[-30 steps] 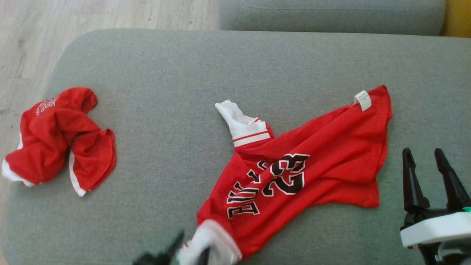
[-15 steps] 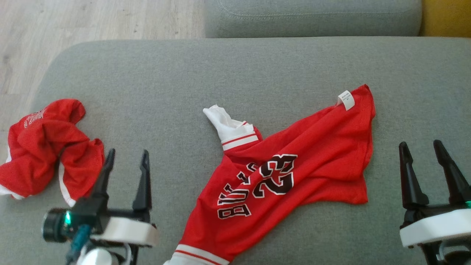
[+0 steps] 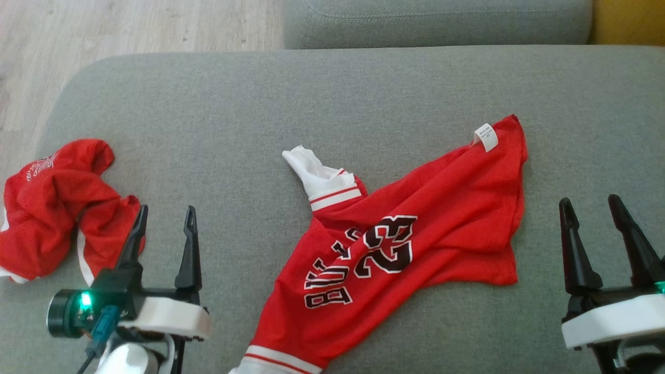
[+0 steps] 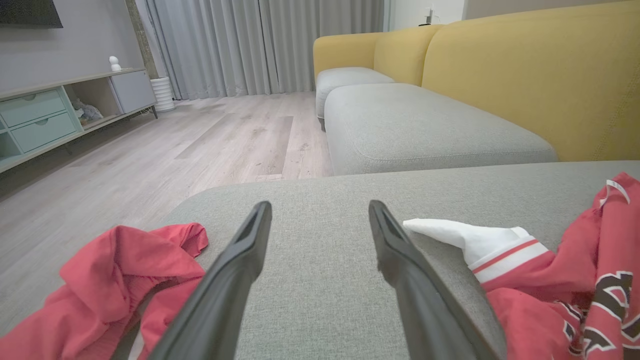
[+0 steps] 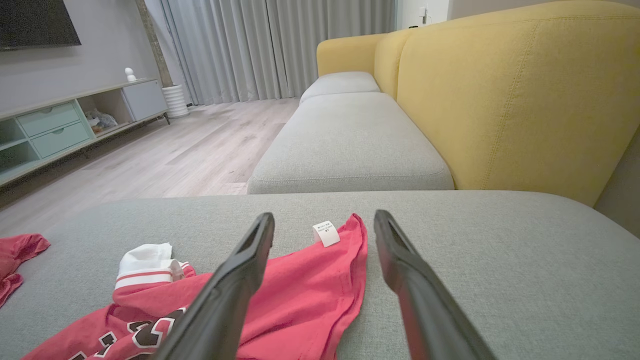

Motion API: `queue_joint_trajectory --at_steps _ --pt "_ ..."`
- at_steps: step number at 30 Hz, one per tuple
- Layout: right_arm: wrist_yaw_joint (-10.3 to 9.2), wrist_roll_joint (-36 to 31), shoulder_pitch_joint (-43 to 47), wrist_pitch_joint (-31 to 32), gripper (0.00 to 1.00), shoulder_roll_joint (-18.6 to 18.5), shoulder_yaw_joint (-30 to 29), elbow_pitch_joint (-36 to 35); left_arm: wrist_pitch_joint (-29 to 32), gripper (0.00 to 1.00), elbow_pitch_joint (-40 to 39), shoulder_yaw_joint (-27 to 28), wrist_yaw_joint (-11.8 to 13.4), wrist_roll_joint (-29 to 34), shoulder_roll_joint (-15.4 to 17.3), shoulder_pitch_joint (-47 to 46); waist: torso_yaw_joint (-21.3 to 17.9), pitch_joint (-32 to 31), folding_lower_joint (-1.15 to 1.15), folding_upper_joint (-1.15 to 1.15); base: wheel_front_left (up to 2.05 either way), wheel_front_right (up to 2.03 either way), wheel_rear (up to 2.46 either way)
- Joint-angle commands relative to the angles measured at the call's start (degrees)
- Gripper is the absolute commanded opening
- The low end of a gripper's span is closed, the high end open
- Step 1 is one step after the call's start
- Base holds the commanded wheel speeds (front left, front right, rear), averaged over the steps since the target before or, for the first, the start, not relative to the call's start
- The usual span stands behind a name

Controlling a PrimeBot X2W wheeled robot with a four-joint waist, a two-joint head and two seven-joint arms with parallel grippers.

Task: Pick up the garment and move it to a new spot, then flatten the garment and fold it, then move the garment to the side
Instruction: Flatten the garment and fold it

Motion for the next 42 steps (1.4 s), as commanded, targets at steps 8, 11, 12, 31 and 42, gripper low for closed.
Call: queue_joint_trajectory --at_steps 8,11,12,31,42 --pt "-0.04 -0.34 -3.51 0.67 1.0 -0.5 1.76 -3.33 4.6 1.0 1.69 -2.68 -5.75 -0.16 -1.43 -14.56 0.1 5.34 0.0 0.0 0.0 0.0 0.0" --pt "-0.04 -0.22 -4.94 0.63 1.0 -0.5 2.05 -2.93 9.56 1.0 7.45 -5.68 -9.55 -1.4 -5.7 -23.95 -0.63 8.84 0.0 0.0 0.0 0.0 0.0" --pt "-0.04 -0.22 -4.94 0.63 1.0 -0.5 2.05 -2.93 9.56 1.0 7.45 -5.68 -9.55 -1.4 -5.7 -23.95 -0.63 8.84 0.0 0.0 0.0 0.0 0.0" --pt "-0.04 0.6 -9.53 -0.45 1.0 -0.61 2.54 0.99 24.94 0.0 43.14 -11.07 -21.12 -6.96 -14.63 -45.42 -3.66 15.86 0.0 0.0 0.0 0.0 0.0" --pt "-0.04 3.3 -21.69 -0.25 1.0 -8.45 0.24 13.62 18.54 0.0 47.23 -11.83 -22.25 -5.82 -15.34 -47.77 -2.66 16.2 0.0 0.0 0.0 0.0 0.0"
